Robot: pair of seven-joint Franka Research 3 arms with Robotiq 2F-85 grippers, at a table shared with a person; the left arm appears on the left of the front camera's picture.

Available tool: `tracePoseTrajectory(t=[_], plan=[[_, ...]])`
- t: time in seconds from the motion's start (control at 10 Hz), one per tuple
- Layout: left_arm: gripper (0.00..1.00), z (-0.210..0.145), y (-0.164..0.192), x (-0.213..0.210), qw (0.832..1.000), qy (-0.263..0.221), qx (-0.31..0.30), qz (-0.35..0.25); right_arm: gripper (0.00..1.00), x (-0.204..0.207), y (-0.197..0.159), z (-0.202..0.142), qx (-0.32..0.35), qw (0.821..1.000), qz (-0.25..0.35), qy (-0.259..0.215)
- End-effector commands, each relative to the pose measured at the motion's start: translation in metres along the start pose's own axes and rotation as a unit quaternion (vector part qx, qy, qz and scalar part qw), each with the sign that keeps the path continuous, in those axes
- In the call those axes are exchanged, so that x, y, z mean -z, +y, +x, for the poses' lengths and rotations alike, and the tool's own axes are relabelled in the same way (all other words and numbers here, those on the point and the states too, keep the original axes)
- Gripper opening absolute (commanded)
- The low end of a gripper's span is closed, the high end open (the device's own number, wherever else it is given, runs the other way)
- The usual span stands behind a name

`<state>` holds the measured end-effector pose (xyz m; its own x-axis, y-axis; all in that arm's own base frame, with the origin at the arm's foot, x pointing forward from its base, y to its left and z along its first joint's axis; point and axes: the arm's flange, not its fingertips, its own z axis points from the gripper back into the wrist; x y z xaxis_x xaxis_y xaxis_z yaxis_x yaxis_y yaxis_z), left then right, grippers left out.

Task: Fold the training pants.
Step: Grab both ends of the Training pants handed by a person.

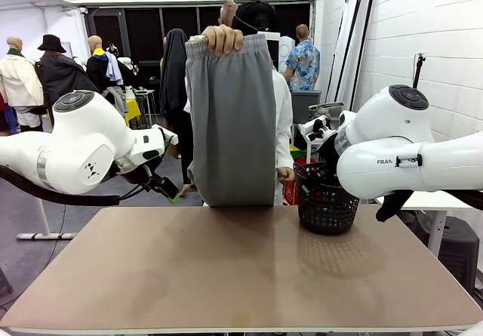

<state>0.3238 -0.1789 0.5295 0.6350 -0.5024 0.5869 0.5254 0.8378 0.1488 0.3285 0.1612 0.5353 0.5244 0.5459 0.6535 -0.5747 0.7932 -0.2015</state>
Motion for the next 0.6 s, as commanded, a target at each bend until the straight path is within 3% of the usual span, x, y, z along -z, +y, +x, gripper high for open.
tracePoseTrajectory(t=[0.0,0.5], plan=[[1.00,0.0004,-0.0002,-0.0005,1.000,-0.002,0.000,0.001,1.00,0.0000,0.0003,0.0000,-0.001,1.000,0.001,0.000],[1.00,0.0004,-0.0002,-0.0005,1.000,-0.002,0.000,0.001,1.00,0.0000,0.0003,0.0000,-0.001,1.000,0.001,0.000]])
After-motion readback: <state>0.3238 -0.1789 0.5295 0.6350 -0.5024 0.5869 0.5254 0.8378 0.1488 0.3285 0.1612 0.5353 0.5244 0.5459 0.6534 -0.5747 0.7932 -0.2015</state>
